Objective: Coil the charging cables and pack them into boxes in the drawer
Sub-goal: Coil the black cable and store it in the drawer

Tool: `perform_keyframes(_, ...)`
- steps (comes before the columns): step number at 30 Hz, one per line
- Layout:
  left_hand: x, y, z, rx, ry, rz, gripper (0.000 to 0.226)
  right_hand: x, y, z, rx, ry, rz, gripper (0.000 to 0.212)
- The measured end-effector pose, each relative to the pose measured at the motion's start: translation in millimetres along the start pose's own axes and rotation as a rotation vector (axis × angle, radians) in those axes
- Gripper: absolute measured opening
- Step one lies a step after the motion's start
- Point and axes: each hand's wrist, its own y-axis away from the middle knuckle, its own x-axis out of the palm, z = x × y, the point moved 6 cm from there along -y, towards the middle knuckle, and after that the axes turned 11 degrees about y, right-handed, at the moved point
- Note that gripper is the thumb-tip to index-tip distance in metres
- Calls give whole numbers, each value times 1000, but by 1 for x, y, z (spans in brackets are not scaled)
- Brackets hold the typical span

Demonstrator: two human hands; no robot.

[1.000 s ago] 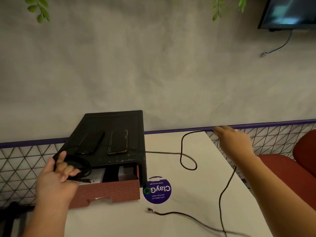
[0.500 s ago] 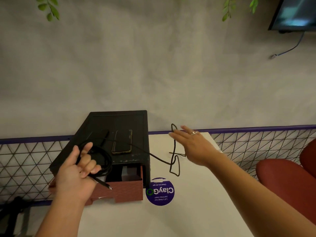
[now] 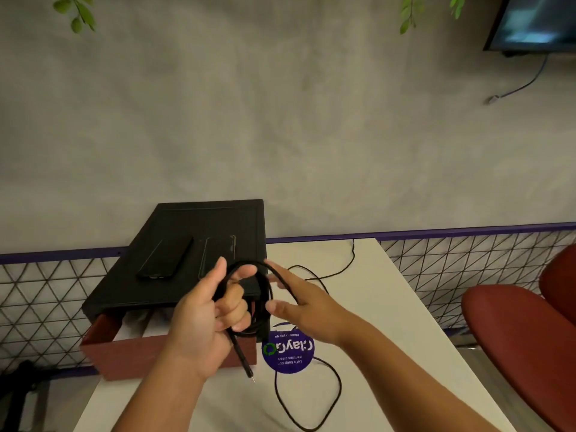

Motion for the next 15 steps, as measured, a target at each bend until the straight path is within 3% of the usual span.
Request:
perform_keyframes(4, 18, 4, 6, -74, 49, 106, 36, -14, 5, 10, -38, -209, -246, 21)
perform_keyframes(6, 21, 5, 4, -124, 141, 214, 40, -23, 10, 11, -26, -311, -288, 21)
perform_keyframes(9, 32, 9, 10, -321, 322, 528, 47, -32, 16, 2, 31, -410, -315, 19)
perform_keyframes(12, 24, 10, 3, -143, 195, 499, 55, -27, 17, 1, 71, -526, -276, 29)
perform_keyframes(15, 32, 12, -9, -25, 184, 535, 50, -8, 22, 8, 73, -524, -179, 26)
